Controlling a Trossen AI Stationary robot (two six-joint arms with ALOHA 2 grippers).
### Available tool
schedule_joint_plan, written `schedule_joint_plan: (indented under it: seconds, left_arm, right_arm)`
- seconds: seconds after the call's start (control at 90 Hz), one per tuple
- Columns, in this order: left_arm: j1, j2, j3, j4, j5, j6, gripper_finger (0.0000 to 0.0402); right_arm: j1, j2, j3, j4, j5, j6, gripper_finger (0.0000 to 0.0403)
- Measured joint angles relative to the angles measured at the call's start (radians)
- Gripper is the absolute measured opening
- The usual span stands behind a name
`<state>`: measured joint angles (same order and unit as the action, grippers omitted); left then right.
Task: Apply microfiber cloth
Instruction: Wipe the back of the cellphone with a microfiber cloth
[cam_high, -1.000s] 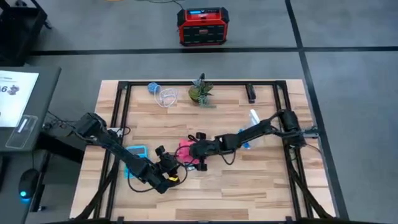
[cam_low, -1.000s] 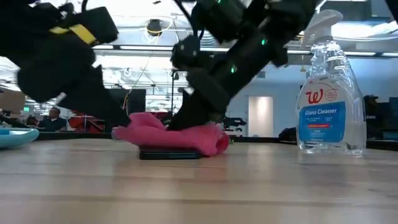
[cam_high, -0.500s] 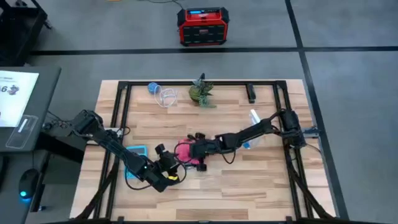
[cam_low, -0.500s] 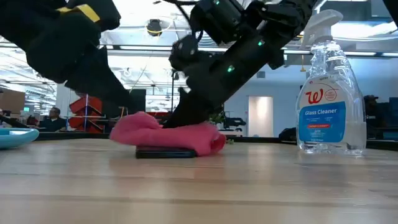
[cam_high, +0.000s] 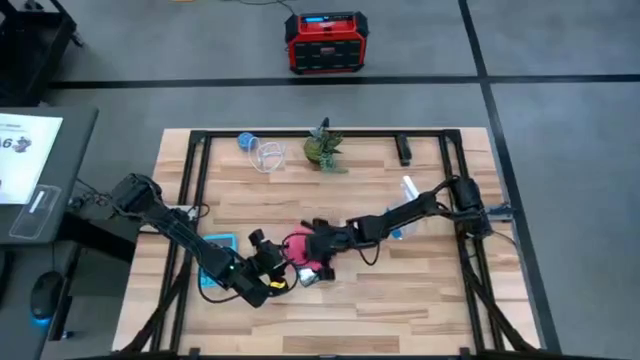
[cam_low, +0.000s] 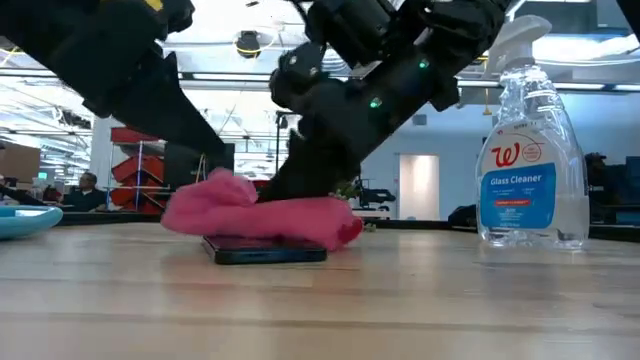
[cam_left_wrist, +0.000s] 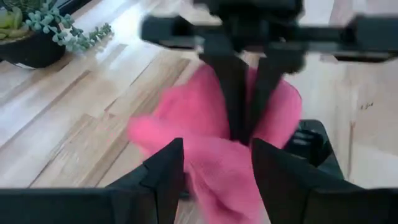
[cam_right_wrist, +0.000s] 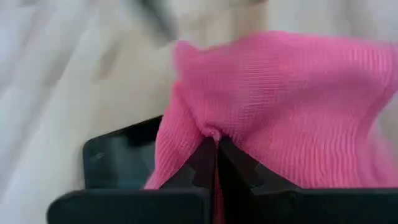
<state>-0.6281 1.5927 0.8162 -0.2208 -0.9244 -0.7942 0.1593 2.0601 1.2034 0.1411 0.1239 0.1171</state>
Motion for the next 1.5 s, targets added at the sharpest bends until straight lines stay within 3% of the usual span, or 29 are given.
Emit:
schedule_joint_plan:
  seconds: [0.111,0.222,0.411,0.611,0.756,1.022,1.133,1.267,1.5]
  left_arm:
    - [-0.001,-0.041,0.000,-0.001,-0.007,-0.003,0.0162]
    - [-0.006,-0.077,0.000,-0.026,-0.018,-0.002,0.0162]
    - [-0.014,-0.088,0.000,-0.056,-0.028,-0.036,0.0162]
    - [-0.015,-0.092,0.000,-0.053,-0.026,-0.099,0.0162]
    - [-0.024,-0.095,0.000,-0.051,-0.026,-0.115,0.0162]
    - [-0.040,-0.107,0.000,-0.049,-0.026,-0.163,0.0162]
    - [-0.029,-0.140,0.000,-0.028,-0.031,-0.162,0.0162]
    - [-0.016,-0.213,0.000,-0.030,-0.031,-0.095,0.0162]
    - [0.019,-0.393,-0.001,-0.055,-0.028,0.068,0.0162]
  right_arm:
    - [0.017,-0.053,-0.002,-0.043,0.296,0.027,0.0000]
    - [0.042,-0.152,-0.001,-0.112,0.371,-0.014,0.0000]
    - [0.112,-0.320,0.000,-0.370,0.312,-0.043,0.0000]
    - [0.209,-0.383,-0.013,-0.618,0.087,0.034,0.0000]
    - [0.270,-0.396,-0.140,-0.586,-0.016,0.118,0.0000]
    - [0.348,-0.472,-0.441,-0.432,-0.013,0.378,0.0000]
    - [0.378,-0.578,-0.556,-0.323,-0.004,0.443,0.0000]
    - [0.385,-0.725,-0.659,-0.314,0.005,0.516,0.0008]
    - [0.379,-1.000,-0.700,-0.359,0.007,0.434,0.0084]
